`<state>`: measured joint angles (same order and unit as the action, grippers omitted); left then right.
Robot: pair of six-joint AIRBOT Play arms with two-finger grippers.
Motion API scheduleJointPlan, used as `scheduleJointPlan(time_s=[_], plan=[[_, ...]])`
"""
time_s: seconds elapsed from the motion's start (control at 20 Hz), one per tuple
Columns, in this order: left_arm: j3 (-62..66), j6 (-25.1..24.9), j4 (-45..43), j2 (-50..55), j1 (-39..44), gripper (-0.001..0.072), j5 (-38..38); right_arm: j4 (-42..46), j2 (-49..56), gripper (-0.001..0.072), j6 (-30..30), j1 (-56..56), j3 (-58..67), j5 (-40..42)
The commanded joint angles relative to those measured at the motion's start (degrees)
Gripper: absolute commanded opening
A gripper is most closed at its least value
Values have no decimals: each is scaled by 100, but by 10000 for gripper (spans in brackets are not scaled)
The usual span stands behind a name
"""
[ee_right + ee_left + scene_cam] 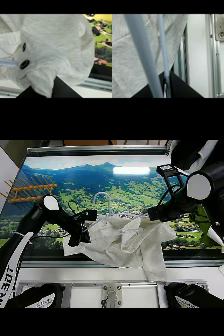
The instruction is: Fold the clothes and pants, and hang the long-sleeved shirts on hangers.
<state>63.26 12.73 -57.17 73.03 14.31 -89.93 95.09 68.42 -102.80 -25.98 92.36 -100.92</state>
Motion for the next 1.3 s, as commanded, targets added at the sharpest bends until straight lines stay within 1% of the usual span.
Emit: scheduleJointPlan(time_s=[0.0, 0.2, 0.4, 0.5, 0.75, 1.05, 1.25], plan=[[4, -55, 17, -164, -105, 18, -7, 638, 28, 26, 46, -4, 63, 57], [-146, -144, 22, -197, -44, 19, -103, 643, 26, 26, 39, -7, 63, 343], [-446, -210, 17, -197, -11, 19, -94, 651, 26, 26, 46, -7, 87, 396], [-446, -208, -24, -197, -11, 19, -133, 651, 26, 26, 42, -7, 87, 605], [-446, -203, -9, -197, -11, 19, 59, 278, 0, 26, -4, -236, 87, 605], [-446, -125, -11, -197, -13, 19, 199, 173, -79, 26, -424, -1010, 87, 133], [-446, -28, -4, -197, -13, 19, 330, 168, -85, 26, -774, -1368, 85, 227]])
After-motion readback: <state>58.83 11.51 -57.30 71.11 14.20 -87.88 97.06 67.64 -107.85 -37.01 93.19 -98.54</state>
